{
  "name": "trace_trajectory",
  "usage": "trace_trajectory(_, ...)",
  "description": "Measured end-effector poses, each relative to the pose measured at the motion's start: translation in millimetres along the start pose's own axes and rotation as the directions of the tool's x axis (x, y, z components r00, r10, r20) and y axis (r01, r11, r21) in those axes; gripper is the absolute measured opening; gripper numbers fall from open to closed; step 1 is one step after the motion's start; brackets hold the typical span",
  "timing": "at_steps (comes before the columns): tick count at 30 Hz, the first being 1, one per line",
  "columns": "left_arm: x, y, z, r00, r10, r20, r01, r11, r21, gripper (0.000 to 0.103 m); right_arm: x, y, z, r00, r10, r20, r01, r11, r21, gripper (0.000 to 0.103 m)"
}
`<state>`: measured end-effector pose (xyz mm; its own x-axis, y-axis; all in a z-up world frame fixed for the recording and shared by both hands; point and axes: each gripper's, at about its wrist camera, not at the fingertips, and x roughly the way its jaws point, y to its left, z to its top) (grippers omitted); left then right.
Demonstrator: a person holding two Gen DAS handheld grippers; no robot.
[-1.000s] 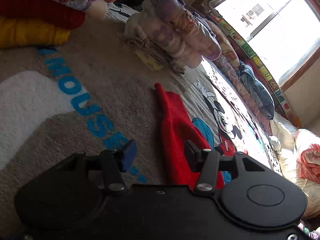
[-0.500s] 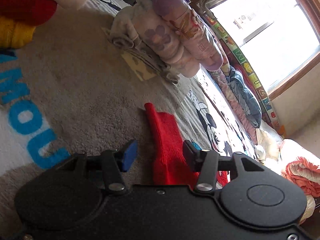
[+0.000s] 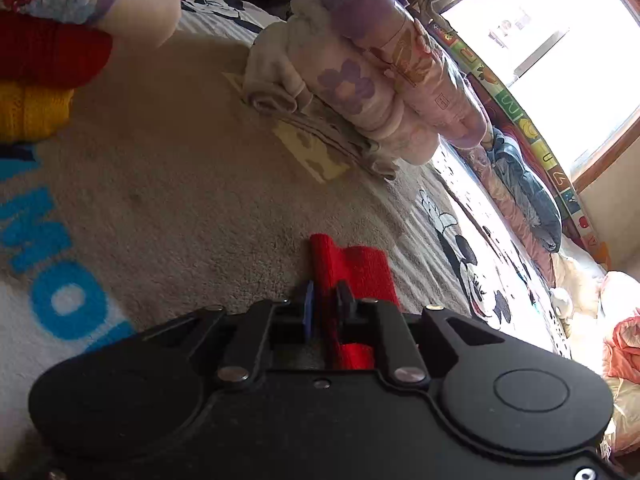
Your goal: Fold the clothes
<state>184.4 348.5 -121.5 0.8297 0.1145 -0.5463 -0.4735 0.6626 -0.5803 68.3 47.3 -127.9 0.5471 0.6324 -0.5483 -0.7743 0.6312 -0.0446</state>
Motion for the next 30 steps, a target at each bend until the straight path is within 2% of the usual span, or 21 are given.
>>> trace_trajectory(1,-8,-3,-1,0.999,0.028,0.041,-0.029,0.999,0.028,0.052,-3,1,0,1.0,0.001,0.002,-0.001,1.0,-0.004,0.059)
trace_trajectory(2,-16,-6,-2,0.995,0.054,0.082,-0.059,0.997,0.055,0.057,-6,2,0,1.0,0.002,0.005,-0.001,1.0,-0.009,0.059)
trace_trajectory(3,-24,-10,-3,0.991,0.07,0.115,-0.079,0.994,0.079,0.057,-11,3,-1,1.0,0.003,0.01,-0.003,1.0,-0.014,0.059)
trace_trajectory(7,-44,-34,-21,0.991,-0.04,0.129,0.016,0.984,0.179,0.057,-40,0,-8,0.999,0.028,0.045,-0.029,0.999,0.022,0.057)
trace_trajectory(11,-54,-74,-56,0.991,-0.094,0.091,0.059,0.943,0.327,0.057,-80,-23,-28,0.996,0.012,0.083,-0.026,0.986,0.167,0.057)
trace_trajectory(13,-58,-94,-77,0.99,-0.126,0.06,0.094,0.918,0.386,0.057,-102,-49,-45,0.994,-0.022,0.111,-0.013,0.952,0.307,0.057)
trace_trajectory(16,-66,-126,-112,0.984,-0.18,0.001,0.157,0.861,0.483,0.056,-143,-101,-76,0.978,-0.14,0.151,0.034,0.832,0.553,0.057)
trace_trajectory(19,-87,-165,-161,0.959,-0.269,-0.088,0.267,0.76,0.592,0.054,-185,-158,-108,0.939,-0.299,0.172,0.069,0.652,0.755,0.058)
trace_trajectory(21,-102,-191,-194,0.936,-0.318,-0.153,0.337,0.679,0.652,0.053,-213,-196,-129,0.902,-0.402,0.161,0.07,0.503,0.861,0.058)
trace_trajectory(22,-109,-204,-211,0.922,-0.34,-0.187,0.371,0.634,0.678,0.05,-224,-213,-138,0.884,-0.442,0.151,0.069,0.444,0.894,0.058)
trace_trajectory(25,-135,-236,-262,0.878,-0.394,-0.271,0.451,0.497,0.741,0.045,-243,-255,-160,0.846,-0.52,0.12,0.076,0.34,0.937,0.058)
trace_trajectory(27,-150,-254,-297,0.843,-0.422,-0.332,0.505,0.414,0.757,0.042,-246,-288,-176,0.834,-0.546,0.078,0.099,0.287,0.953,0.058)
trace_trajectory(28,-153,-262,-310,0.829,-0.429,-0.359,0.527,0.383,0.759,0.042,-245,-304,-181,0.83,-0.555,0.056,0.111,0.263,0.959,0.058)
trace_trajectory(30,-154,-274,-333,0.816,-0.43,-0.387,0.543,0.339,0.768,0.04,-242,-333,-193,0.829,-0.559,0.01,0.134,0.217,0.967,0.06)
